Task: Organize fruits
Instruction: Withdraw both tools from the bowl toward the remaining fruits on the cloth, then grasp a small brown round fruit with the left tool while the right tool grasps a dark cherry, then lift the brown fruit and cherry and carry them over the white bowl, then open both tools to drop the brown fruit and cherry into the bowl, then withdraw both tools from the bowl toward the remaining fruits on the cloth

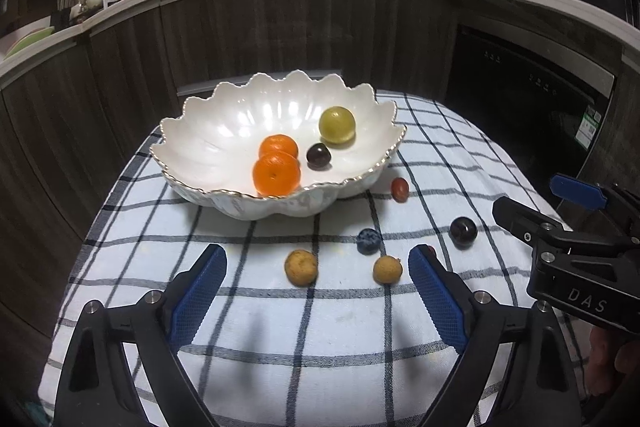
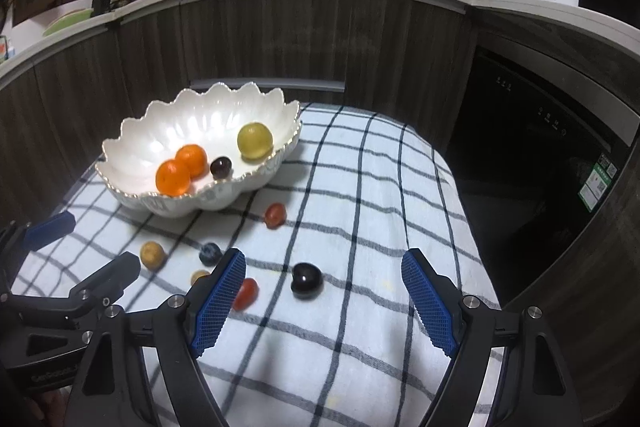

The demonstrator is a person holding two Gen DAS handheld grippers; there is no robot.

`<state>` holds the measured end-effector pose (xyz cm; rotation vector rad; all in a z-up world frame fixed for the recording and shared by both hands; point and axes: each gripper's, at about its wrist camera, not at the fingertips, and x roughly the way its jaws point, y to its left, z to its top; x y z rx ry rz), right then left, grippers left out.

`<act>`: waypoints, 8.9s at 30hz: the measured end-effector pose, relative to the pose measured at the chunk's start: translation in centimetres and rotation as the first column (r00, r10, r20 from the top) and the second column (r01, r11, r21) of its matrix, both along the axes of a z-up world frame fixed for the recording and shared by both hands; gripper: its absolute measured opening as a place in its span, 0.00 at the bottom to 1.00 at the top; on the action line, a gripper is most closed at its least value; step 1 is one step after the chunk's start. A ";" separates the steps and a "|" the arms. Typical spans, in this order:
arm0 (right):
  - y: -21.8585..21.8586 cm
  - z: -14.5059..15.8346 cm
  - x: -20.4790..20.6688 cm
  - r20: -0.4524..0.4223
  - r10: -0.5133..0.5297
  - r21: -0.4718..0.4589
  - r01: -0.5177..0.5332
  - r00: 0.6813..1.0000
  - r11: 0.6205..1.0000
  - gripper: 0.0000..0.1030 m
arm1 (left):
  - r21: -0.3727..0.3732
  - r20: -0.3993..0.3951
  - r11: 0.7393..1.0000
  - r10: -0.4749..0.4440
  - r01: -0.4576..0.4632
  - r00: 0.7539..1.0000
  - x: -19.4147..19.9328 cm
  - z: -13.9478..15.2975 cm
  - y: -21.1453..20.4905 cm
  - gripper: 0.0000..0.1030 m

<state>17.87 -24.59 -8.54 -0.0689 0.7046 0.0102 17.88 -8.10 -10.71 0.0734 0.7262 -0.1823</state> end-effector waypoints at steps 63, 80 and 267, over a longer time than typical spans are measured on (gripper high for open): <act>0.5 -6.6 5.3 -0.183 0.029 0.061 -0.018 0.983 0.998 0.26 | -0.004 -0.193 0.998 0.055 -0.057 0.980 5.1 -5.5 0.7 0.25; 1.3 -3.6 3.6 -0.141 0.033 0.056 -0.025 0.989 0.998 0.26 | -0.020 -0.154 0.998 0.060 -0.064 0.986 3.3 -2.8 1.6 0.25; 2.8 3.0 0.8 -0.024 0.023 0.045 -0.022 0.999 0.999 0.74 | -0.061 -0.057 0.998 0.028 -0.031 0.998 -0.1 2.3 3.1 0.85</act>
